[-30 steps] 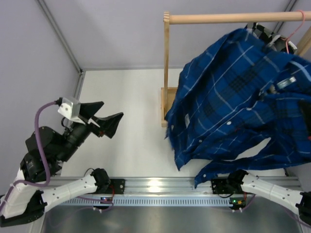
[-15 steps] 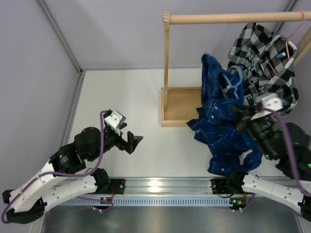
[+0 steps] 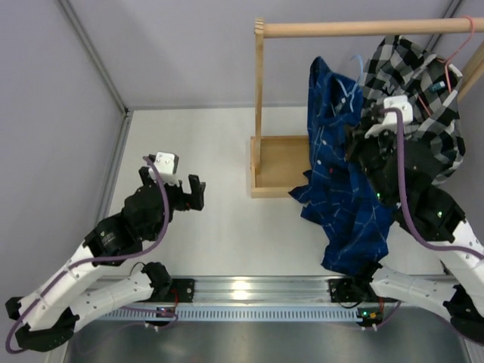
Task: Place the shirt on the hanger
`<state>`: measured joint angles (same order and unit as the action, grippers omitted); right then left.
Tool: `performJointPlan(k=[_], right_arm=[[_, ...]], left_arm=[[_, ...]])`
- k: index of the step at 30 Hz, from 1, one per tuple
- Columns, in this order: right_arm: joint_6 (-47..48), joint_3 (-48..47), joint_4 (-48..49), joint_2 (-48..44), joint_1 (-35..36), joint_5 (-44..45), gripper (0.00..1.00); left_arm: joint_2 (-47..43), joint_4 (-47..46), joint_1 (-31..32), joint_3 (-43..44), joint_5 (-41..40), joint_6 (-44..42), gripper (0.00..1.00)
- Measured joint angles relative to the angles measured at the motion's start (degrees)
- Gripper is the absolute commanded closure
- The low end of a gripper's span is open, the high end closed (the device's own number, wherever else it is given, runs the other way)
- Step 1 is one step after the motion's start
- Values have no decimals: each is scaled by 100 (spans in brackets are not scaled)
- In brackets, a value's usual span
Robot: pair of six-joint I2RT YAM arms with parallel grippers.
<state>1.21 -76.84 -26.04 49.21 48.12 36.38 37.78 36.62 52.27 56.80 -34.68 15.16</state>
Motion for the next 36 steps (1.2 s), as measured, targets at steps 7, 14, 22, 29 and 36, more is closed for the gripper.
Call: performJointPlan(k=[7,14,22,29,36], right_arm=[[-448,-763,101,787,-1322,-791,100],[-802,-1311,72,1556,-3163,-2385,100],[-863,-1626,98,2218,-3738,-3331,100],[-1113,-1392,363,2260,-3891,-3672,24],[-1263,-575,485,1563,-3901,-3877,1]], left_arm=[[1244,37,-1014,129,-85,542,2],[1012,70,-1025,129,-35,769,2],[44,540,-1025,234,122,573,2],[208,525,-1047,317,186,111,2],[734,44,-3458,146,1266,122,2]])
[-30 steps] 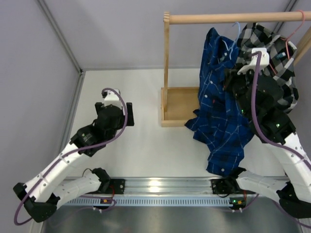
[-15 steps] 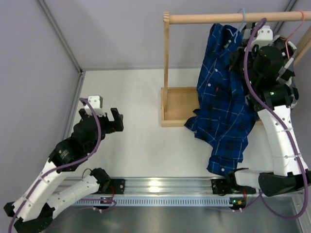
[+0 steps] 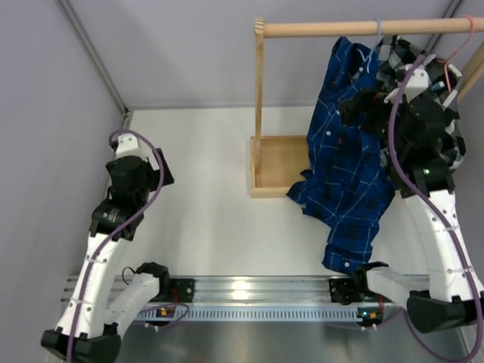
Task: Place the shirt on the hanger
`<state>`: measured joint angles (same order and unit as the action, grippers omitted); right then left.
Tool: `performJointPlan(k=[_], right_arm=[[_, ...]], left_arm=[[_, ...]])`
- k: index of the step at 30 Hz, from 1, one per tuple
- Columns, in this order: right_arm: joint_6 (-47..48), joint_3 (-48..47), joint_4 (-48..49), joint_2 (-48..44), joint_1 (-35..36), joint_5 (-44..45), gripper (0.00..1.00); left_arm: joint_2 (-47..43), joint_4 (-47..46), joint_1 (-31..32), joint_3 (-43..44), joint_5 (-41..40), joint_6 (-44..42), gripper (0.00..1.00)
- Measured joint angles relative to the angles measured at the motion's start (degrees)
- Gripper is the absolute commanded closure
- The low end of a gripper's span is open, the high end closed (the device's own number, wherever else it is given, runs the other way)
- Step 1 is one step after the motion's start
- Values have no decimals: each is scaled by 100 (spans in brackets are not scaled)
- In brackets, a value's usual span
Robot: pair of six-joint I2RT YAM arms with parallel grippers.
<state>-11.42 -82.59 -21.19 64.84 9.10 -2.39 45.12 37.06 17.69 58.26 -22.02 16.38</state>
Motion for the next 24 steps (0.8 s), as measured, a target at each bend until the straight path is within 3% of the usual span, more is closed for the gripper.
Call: performJointPlan(k=[2,4,8,11,17,24], right_arm=[[-13,348,-72,-496,0,50,0],[-9,796,-125,-1119,-2,205,1],[184,1735,-699,-2730,-2,531,1],[417,1880,-1368,-3508,-2,667,1],[640,1886,-2529,-4201,275,1073,1],[678,1932,-3010,-4529,542,1591,1]], left_arm=[[11,-103,-780,-212,313,20,2],[-72,-116,-1091,-402,385,17,2],[-387,-120,-1126,-610,514,0,2],[-946,-170,-1078,-791,691,-48,2],[-2190,-236,-828,-1104,798,-177,2],[-2710,-328,-809,-1565,745,-192,2]])
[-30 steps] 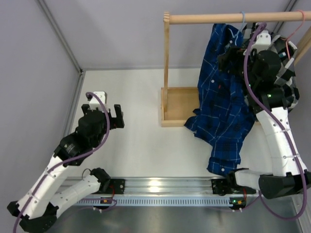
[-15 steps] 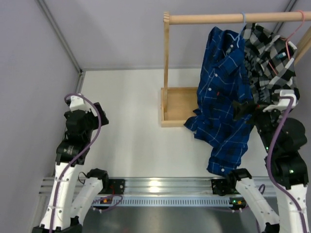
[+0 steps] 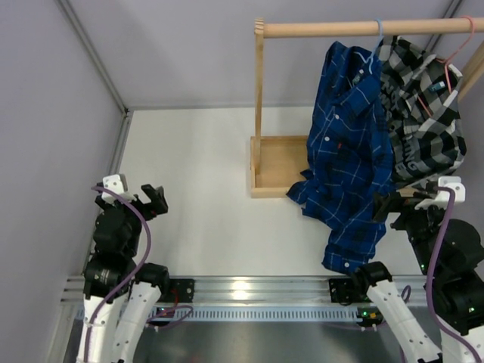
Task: Place the shirt on the hanger
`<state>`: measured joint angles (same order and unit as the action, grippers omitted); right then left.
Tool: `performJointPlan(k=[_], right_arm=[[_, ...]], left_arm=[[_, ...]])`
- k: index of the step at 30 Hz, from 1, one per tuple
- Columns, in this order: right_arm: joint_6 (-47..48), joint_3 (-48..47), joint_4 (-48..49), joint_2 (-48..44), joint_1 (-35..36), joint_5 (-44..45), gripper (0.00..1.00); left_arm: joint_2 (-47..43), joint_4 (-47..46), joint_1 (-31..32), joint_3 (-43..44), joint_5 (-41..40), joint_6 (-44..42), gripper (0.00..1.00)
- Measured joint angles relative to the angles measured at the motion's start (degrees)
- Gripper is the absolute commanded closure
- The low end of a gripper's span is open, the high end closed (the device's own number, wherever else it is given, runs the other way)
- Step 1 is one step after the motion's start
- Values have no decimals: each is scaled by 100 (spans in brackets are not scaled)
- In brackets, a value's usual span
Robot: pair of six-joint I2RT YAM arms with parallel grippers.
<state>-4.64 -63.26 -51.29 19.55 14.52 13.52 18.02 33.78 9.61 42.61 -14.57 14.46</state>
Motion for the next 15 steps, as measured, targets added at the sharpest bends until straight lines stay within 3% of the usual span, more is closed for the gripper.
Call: performJointPlan(k=[15], right_arm=[[55,824,216,-525,66,302,0]], left_arm=[[-136,-37,15,-326,282,44,2]])
